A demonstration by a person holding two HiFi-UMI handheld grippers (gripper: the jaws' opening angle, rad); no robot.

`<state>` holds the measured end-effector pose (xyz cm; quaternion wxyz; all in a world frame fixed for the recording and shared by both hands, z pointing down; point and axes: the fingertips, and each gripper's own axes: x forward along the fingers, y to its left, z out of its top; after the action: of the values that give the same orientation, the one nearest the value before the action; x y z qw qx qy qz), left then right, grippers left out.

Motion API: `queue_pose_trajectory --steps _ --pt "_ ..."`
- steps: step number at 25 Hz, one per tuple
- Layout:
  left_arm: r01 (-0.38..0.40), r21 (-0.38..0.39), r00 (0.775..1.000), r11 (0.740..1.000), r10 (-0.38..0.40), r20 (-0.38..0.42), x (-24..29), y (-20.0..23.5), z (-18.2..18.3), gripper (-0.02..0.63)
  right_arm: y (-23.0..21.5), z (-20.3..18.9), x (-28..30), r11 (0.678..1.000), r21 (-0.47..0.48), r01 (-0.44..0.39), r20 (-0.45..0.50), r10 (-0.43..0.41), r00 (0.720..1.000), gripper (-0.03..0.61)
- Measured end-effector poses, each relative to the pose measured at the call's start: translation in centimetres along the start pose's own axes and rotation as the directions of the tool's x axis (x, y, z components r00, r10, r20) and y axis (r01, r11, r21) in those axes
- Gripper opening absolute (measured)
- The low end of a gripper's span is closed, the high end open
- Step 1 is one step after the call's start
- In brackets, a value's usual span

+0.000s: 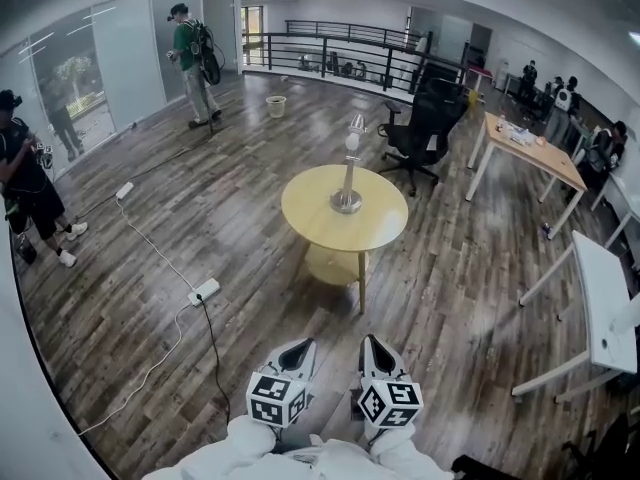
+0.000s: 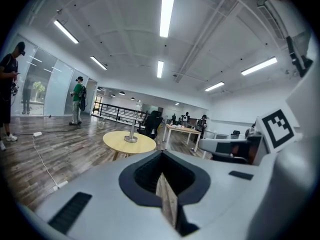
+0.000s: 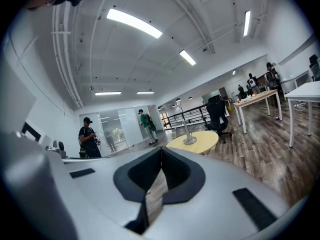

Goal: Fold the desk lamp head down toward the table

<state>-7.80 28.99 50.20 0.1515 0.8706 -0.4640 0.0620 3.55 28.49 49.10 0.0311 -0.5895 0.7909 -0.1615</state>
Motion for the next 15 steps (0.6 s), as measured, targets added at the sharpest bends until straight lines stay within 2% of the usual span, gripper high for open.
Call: queue_pose_trajectory --steps 7,15 --pt "-0.007 0.002 1.0 1.0 0.007 -0.014 2.8 1.2 0.6 -0.003 -1.2 0.4 2.6 1.0 0.0 -0.004 -0.013 0.004 1.0 0.014" --pt "0.019 0.007 0.999 1.0 -0.019 -0.027 7.6 2.4 1.7 -0.003 -3.3 1.2 6.6 1.0 0.001 0.005 -0.019 -0.005 1.0 0.014"
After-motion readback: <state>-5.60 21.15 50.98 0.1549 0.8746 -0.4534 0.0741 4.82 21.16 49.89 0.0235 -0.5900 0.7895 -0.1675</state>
